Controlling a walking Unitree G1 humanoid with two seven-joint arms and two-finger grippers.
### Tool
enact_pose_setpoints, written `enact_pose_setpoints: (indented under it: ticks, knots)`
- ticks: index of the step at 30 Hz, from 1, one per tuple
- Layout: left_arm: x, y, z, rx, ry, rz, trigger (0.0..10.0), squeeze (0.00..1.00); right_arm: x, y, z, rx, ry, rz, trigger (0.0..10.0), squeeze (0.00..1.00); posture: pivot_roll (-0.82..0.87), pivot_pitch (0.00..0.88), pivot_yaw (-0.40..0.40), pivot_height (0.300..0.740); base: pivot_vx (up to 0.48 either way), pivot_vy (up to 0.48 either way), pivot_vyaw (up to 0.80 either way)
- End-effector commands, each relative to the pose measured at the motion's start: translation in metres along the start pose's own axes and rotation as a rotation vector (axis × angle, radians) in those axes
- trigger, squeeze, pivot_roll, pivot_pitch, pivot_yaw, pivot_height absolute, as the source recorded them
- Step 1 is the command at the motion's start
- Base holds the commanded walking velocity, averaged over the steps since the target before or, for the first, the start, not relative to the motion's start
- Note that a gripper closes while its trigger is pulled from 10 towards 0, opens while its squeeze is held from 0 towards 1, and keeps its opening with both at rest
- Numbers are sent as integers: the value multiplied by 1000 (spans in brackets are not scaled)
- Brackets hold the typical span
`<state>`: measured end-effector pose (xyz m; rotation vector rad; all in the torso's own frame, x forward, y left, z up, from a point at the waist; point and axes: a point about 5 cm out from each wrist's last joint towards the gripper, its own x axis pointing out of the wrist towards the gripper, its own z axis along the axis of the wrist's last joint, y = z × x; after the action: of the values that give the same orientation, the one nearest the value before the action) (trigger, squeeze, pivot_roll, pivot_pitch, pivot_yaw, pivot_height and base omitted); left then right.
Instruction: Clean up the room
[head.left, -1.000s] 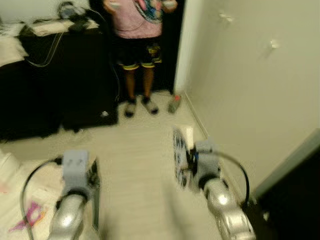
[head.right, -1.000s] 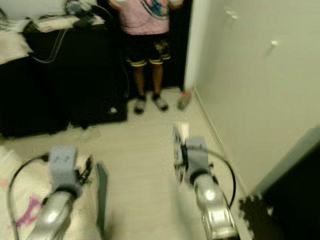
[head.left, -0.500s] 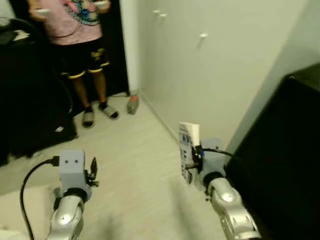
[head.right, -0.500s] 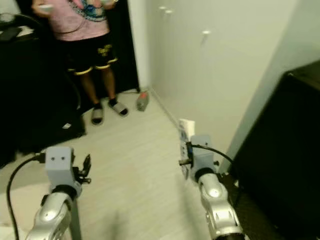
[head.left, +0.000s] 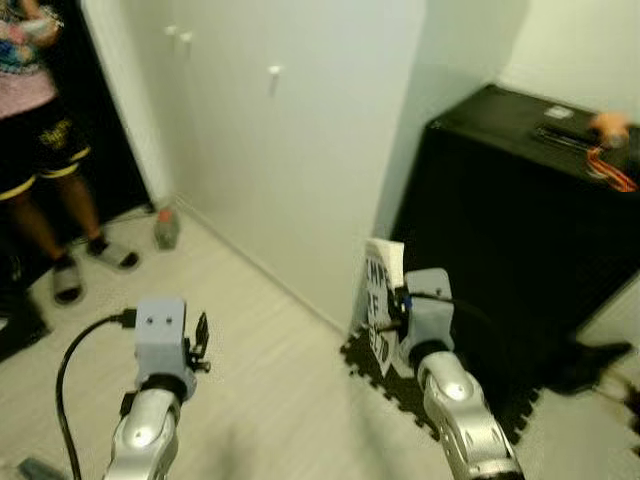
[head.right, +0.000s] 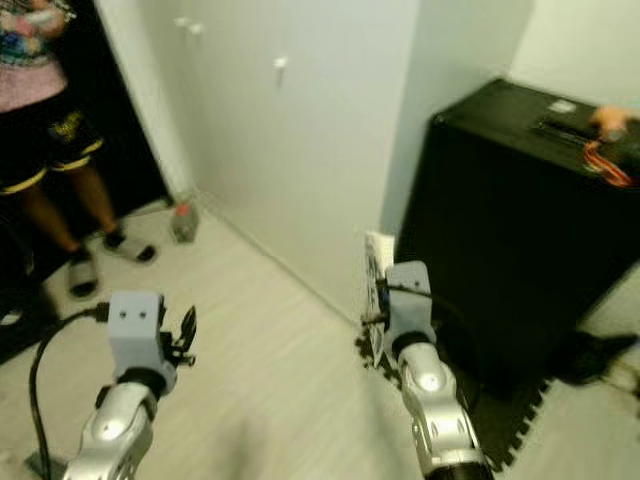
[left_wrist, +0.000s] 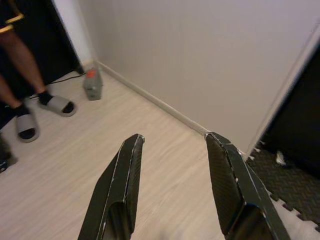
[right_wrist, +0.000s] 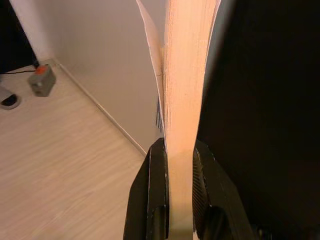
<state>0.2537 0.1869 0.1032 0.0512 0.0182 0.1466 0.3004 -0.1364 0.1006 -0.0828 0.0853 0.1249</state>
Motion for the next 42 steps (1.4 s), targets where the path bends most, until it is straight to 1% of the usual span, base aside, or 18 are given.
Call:
enact_pose_setpoints:
  ticks: [1, 4, 7, 12, 14, 17, 21, 22, 25, 27, 29, 30, 32, 36, 42]
  knots:
    - [0, -2, -6, 5, 31, -9, 10000, 0, 0, 2, 4, -4, -23, 8, 10000, 0, -58, 114, 15, 740, 0, 0, -800]
    - [1, -4, -5, 9, 27, -26, 10000, 0, 0, 1, 5, -1, -24, 5, 10000, 0, -58, 113, 12, 740, 0, 0, -800]
    - [1, -3, -6, 9, 29, -10, 10000, 0, -2, 1, -1, -2, -5, 1, 10000, 0, -53, 95, 6, 740, 0, 0, -800]
    - [2, -2, -7, 9, 32, -7, 10000, 0, 0, 0, -3, -13, 6, -13, 10000, 0, -61, 107, 19, 740, 0, 0, -800]
    - [3, -4, -7, 8, 33, -16, 10000, 0, -1, -5, -3, -4, 10, -39, 10000, 0, -64, 102, 9, 740, 0, 0, -800]
    - [4, -4, -6, 5, 29, -12, 10000, 0, -1, -8, -4, 3, 16, -49, 10000, 0, -55, 94, 6, 740, 0, 0, -800]
    - [4, -4, -5, 4, 27, -10, 10000, 0, -1, -8, -5, 3, 17, -48, 10000, 0, -55, 97, 8, 740, 0, 0, -800]
    - [4, -3, -5, -3, 30, -11, 10000, 0, 0, -6, -4, 3, 13, -48, 10000, 0, -65, 111, 27, 740, 0, 0, -800]
    - [4, -4, -4, -8, 31, -24, 10000, 0, 0, -5, -2, 9, 8, -54, 10000, 0, -69, 115, 28, 740, 0, 0, -800]
    - [3, -6, -5, -15, 32, -36, 10000, 0, -3, -6, -5, 14, 16, -61, 10000, 0, -66, 112, 21, 740, 0, 0, -800]
    - [3, -6, -5, -15, 32, -36, 10000, 0, -3, -6, -5, 14, 16, -61, 10000, 0, -66, 112, 21, 740, 0, 0, -800]
    - [3, -6, -5, -7, 36, -27, 10000, 0, -5, -7, -9, 10, 31, -62, 10000, 0, -62, 125, 24, 740, 0, 0, -800]
    - [3, -6, -6, -2, 38, -22, 10000, 0, -4, -7, -9, 8, 33, -63, 10000, 0, -62, 125, 24, 740, 0, 0, -800]
    - [2, -6, -7, 11, 47, -34, 10000, 0, -2, -9, -3, 10, 19, -73, 10000, 0, -67, 128, 25, 740, 0, 0, -800]
    - [2, -4, -7, 11, 47, -17, 10000, 0, -3, -9, -6, 13, 27, -73, 10000, 0, -66, 117, 14, 740, 0, 0, -800]
